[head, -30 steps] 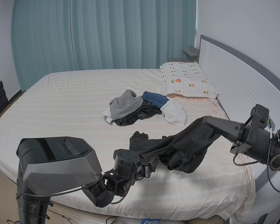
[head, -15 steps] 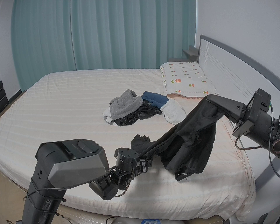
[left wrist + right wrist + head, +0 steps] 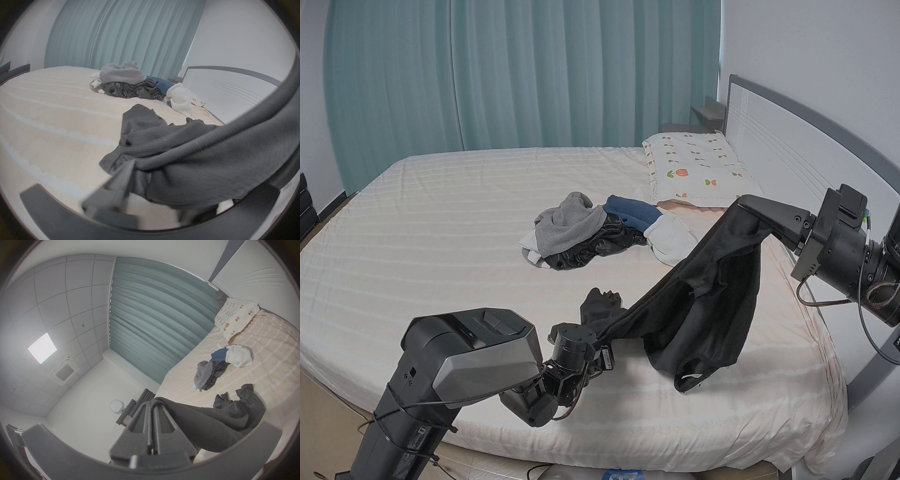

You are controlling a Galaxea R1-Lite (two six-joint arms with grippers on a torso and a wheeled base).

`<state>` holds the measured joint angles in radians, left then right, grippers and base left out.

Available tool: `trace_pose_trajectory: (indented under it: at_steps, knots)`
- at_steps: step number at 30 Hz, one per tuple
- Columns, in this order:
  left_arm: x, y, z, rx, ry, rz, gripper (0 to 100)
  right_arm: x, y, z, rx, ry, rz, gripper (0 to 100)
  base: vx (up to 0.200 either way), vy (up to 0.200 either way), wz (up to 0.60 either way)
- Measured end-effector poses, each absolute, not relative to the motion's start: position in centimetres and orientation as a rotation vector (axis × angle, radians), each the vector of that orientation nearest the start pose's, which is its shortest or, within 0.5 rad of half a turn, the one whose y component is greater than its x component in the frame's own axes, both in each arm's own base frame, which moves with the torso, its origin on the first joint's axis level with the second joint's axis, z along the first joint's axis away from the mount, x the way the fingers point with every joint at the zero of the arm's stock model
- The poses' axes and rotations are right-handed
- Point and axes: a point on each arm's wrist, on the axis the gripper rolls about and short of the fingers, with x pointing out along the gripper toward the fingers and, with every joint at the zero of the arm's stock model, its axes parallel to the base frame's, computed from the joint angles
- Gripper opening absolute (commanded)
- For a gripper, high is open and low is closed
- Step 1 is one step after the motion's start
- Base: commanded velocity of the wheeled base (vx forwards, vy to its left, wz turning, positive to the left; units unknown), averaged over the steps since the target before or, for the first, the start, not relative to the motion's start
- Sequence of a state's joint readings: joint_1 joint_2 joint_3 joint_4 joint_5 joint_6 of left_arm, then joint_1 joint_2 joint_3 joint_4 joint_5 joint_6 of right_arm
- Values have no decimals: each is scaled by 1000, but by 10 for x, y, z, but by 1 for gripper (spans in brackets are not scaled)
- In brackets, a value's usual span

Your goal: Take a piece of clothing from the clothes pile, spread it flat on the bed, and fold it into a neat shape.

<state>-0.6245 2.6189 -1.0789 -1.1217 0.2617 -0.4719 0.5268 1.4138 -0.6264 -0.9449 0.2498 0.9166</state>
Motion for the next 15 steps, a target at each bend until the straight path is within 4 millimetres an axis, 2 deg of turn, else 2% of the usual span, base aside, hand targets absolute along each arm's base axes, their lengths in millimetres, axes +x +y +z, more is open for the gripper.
trace_pose_trajectory:
  at_steps: [4, 7, 12, 15]
  knots:
    - [350, -237, -63, -289, 484, -232, 0, 204, 117, 236, 890, 220, 756, 0, 0, 0, 0]
    - [343, -226, -50, -318, 495, -210, 0, 210, 115, 230, 893, 234, 728, 0, 0, 0, 0]
    - [327, -210, -14, -399, 483, -188, 0, 219, 114, 215, 900, 286, 685, 0, 0, 0, 0]
    - [314, -199, 16, -452, 456, -185, 0, 225, 115, 201, 899, 340, 657, 0, 0, 0, 0]
